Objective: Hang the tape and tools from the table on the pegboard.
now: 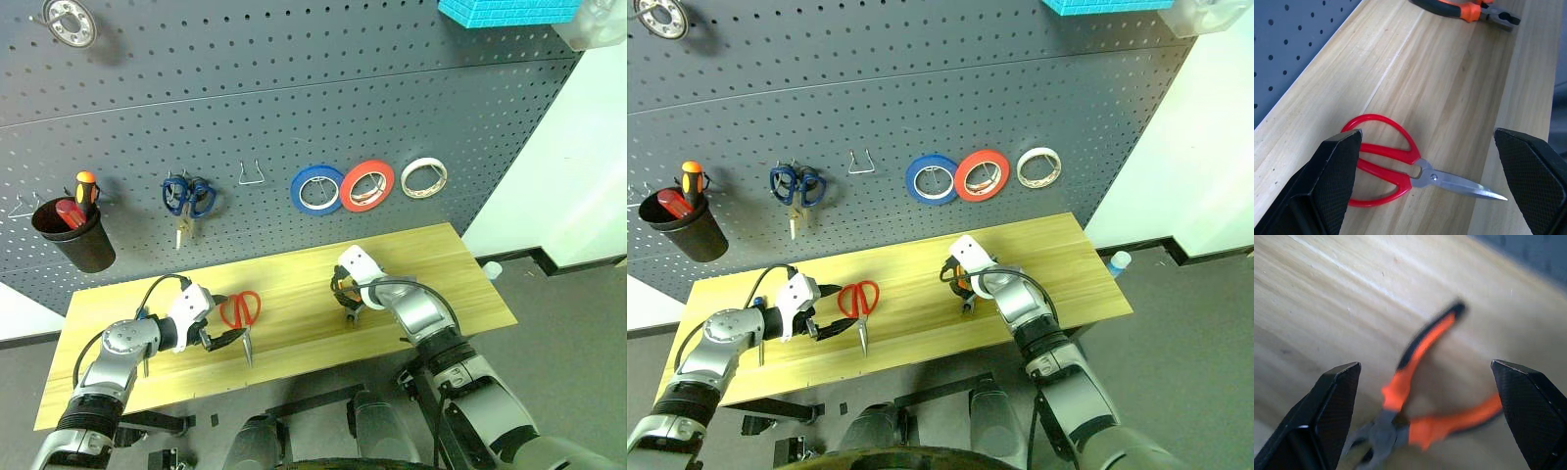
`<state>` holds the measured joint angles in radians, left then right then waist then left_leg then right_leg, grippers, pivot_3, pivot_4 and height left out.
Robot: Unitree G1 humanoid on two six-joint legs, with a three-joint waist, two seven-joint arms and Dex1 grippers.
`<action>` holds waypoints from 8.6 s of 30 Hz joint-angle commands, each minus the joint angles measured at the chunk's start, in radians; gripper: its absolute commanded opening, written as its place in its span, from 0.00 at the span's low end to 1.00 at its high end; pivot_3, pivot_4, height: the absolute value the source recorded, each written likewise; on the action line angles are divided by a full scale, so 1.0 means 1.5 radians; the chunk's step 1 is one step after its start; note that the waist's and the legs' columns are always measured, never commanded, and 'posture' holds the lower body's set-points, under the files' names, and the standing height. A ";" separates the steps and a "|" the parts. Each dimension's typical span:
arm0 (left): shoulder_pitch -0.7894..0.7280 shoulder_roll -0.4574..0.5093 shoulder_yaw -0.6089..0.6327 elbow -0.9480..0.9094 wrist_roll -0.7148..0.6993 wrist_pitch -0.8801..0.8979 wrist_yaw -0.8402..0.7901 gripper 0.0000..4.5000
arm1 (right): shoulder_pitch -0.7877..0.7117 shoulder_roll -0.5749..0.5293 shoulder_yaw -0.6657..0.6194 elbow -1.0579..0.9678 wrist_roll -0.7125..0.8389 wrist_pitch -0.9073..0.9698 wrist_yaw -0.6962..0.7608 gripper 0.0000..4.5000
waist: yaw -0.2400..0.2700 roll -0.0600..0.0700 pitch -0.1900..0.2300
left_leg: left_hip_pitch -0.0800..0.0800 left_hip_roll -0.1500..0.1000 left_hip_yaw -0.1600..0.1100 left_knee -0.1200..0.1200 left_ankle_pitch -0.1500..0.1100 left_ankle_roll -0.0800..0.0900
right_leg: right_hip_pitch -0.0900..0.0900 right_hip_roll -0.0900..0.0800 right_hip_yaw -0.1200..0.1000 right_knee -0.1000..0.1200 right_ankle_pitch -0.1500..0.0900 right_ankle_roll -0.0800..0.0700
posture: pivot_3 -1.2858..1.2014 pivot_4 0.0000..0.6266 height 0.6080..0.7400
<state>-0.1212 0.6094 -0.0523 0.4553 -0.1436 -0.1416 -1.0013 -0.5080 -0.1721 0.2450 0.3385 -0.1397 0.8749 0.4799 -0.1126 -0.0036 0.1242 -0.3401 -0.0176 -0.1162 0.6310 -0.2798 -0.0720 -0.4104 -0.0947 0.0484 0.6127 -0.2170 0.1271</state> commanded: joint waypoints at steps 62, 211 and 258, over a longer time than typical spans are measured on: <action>0.020 0.005 0.028 -0.039 -0.017 0.003 0.000 1.00 | -0.059 0.080 0.002 0.009 0.097 0.181 -0.133 0.99 | 0.010 -0.003 0.006 | -0.011 0.000 0.000 0.000 0.000 0.000 | -0.011 0.000 0.000 0.000 0.001 0.001 | 0.50 0.18 1.00; 0.108 -0.056 0.234 -0.271 -0.258 -0.010 -0.015 1.00 | 0.022 -0.074 0.078 -0.274 0.102 -0.281 0.081 0.54 | 0.009 -0.005 0.019 | -0.011 0.001 0.001 0.000 0.000 0.000 | -0.012 0.000 0.000 -0.001 0.000 0.001 | 0.49 0.19 1.00; 0.186 -0.076 0.322 -0.433 -0.321 0.082 0.127 1.00 | -0.410 0.197 -0.117 0.296 0.186 -0.898 0.053 0.54 | 0.013 -0.008 0.043 | -0.012 0.001 0.000 -0.001 0.000 0.000 | -0.012 0.001 0.000 0.000 0.002 -0.004 | 0.54 0.29 1.00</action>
<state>0.1513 0.4855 0.4034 -0.1501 -0.6033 -0.0228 -0.8162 -1.0851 0.1125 0.0904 0.7979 0.1302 -0.4285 0.5594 -0.0935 -0.0156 0.1889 -0.3577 -0.0159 -0.1158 0.6300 -0.2797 -0.0726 -0.4290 -0.0939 0.0479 0.6128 -0.2140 0.1216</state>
